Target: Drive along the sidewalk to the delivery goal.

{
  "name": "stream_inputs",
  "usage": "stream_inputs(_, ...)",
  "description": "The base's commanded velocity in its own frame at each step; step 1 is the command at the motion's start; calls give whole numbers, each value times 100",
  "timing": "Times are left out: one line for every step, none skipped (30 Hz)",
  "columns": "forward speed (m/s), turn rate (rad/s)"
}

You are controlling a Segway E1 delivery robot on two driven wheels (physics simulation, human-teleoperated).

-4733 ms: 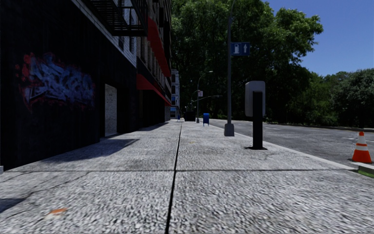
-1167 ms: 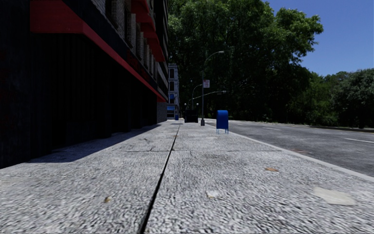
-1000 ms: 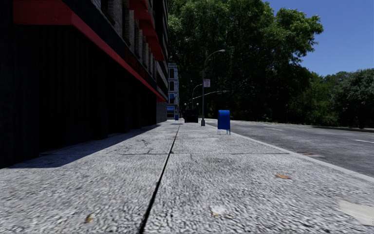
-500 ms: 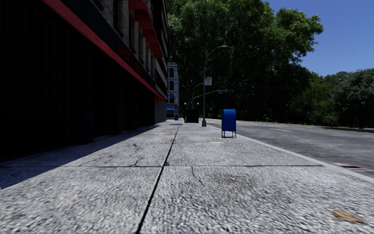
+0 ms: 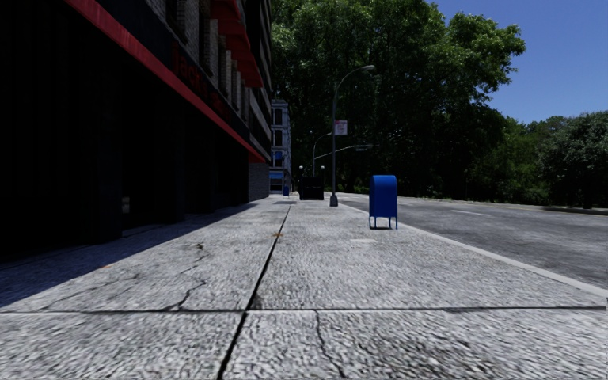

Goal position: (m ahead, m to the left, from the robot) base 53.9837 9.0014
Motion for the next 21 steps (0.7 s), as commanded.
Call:
stream_inputs(200,0)
stream_inputs(200,0)
stream_inputs(200,0)
stream_inputs(200,0)
stream_inputs(200,0)
stream_inputs(200,0)
stream_inputs(200,0)
stream_inputs(200,0)
stream_inputs(200,0)
stream_inputs(200,0)
stream_inputs(200,0)
stream_inputs(200,0)
stream_inputs(200,0)
stream_inputs(200,0)
stream_inputs(200,0)
stream_inputs(200,0)
stream_inputs(200,0)
stream_inputs(200,0)
stream_inputs(200,0)
stream_inputs(200,0)
stream_inputs(200,0)
